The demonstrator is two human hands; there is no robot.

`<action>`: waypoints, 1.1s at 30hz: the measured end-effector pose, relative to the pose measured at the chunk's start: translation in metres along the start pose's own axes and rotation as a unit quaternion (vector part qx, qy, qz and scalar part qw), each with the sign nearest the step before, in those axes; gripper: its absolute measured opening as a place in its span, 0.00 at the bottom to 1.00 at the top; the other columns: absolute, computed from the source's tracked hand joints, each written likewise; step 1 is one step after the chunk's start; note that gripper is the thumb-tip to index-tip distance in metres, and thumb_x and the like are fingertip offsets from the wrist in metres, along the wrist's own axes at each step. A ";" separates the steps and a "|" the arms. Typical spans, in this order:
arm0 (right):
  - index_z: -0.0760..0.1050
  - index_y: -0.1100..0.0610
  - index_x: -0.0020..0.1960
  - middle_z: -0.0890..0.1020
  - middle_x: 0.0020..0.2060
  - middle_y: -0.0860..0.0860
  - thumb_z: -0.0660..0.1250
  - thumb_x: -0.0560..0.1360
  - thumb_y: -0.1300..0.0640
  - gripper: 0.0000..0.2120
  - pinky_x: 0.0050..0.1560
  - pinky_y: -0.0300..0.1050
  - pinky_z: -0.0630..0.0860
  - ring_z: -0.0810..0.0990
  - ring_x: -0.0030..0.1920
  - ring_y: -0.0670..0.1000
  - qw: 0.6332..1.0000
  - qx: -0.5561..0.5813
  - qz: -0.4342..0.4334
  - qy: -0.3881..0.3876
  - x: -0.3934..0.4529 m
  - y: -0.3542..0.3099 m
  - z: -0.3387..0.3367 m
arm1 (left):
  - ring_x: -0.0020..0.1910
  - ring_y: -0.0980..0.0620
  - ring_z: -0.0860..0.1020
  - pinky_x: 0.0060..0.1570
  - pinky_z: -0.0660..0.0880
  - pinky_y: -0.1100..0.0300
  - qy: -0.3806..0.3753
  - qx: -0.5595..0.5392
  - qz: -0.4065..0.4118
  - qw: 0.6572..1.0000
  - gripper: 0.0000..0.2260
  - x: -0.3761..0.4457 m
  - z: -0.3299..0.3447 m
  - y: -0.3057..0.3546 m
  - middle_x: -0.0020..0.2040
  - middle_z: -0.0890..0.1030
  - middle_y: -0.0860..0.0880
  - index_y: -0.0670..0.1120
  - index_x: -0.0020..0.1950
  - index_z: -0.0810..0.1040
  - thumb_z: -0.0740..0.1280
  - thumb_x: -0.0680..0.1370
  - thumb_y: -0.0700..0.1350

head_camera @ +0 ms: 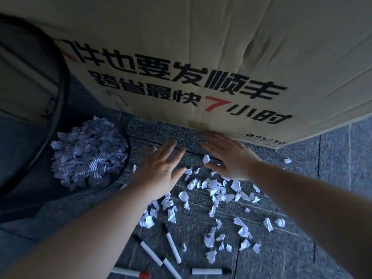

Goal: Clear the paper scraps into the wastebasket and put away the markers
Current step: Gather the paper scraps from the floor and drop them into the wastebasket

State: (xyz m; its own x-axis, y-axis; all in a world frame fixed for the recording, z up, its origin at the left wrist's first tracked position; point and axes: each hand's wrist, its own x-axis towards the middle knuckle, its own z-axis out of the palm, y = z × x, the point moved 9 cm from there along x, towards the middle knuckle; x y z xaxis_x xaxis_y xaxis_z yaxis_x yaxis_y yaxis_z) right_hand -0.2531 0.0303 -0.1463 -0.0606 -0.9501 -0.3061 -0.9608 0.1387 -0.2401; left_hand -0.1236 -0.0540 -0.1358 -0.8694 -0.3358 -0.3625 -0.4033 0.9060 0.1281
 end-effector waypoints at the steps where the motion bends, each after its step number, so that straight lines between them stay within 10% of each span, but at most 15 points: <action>1: 0.57 0.52 0.74 0.61 0.73 0.53 0.46 0.75 0.35 0.32 0.71 0.58 0.57 0.60 0.73 0.54 1.000 0.006 0.006 0.005 -0.001 0.004 0.004 | 0.75 0.45 0.54 0.71 0.55 0.40 0.000 -0.002 0.001 1.000 0.31 0.004 0.004 0.001 0.77 0.54 0.46 0.53 0.75 0.54 0.38 0.76 0.65; 10: 0.62 0.57 0.72 0.64 0.72 0.53 0.51 0.78 0.39 0.29 0.73 0.53 0.57 0.57 0.73 0.51 0.989 0.122 -0.010 0.079 -0.018 -0.029 0.027 | 0.75 0.42 0.47 0.72 0.51 0.40 0.034 -0.040 -0.072 0.996 0.34 0.017 0.021 -0.020 0.77 0.47 0.48 0.55 0.75 0.51 0.37 0.73 0.68; 13: 0.65 0.57 0.71 0.67 0.70 0.53 0.52 0.79 0.41 0.27 0.72 0.51 0.60 0.60 0.72 0.50 0.986 0.139 -0.028 0.090 -0.031 -0.037 0.024 | 0.74 0.39 0.55 0.69 0.60 0.39 0.043 -0.118 -0.022 0.992 0.33 0.011 0.023 -0.003 0.76 0.56 0.42 0.46 0.73 0.62 0.42 0.77 0.65; 17: 0.66 0.58 0.69 0.68 0.69 0.55 0.52 0.80 0.43 0.25 0.70 0.54 0.63 0.63 0.71 0.52 0.978 0.131 0.044 0.157 -0.052 -0.005 0.009 | 0.74 0.52 0.50 0.70 0.52 0.51 0.041 -0.166 0.070 0.983 0.32 -0.001 0.030 0.030 0.76 0.47 0.51 0.47 0.75 0.56 0.45 0.77 0.64; 24: 0.66 0.57 0.70 0.69 0.69 0.54 0.52 0.78 0.40 0.28 0.73 0.59 0.54 0.62 0.72 0.52 0.968 0.061 0.170 0.176 -0.105 0.062 0.010 | 0.73 0.51 0.59 0.65 0.65 0.53 0.037 -0.191 0.145 0.970 0.31 0.010 0.019 0.084 0.76 0.54 0.50 0.46 0.75 0.56 0.48 0.77 0.63; 33: 0.67 0.56 0.69 0.68 0.69 0.53 0.54 0.76 0.38 0.30 0.73 0.62 0.49 0.61 0.72 0.50 0.947 0.069 0.230 0.215 -0.133 0.086 0.019 | 0.76 0.47 0.45 0.73 0.45 0.42 0.018 -0.040 0.104 0.994 0.32 0.033 0.024 0.087 0.77 0.48 0.48 0.53 0.75 0.47 0.40 0.75 0.67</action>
State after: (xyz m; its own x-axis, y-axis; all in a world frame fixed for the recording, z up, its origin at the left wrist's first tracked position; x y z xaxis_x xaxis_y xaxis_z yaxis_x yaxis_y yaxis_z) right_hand -0.3225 0.1737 -0.1442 -0.5970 -0.8022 -0.0121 -0.7634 0.5727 -0.2987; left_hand -0.1803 0.0201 -0.1581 -0.9452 -0.1542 -0.2877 -0.2345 0.9339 0.2699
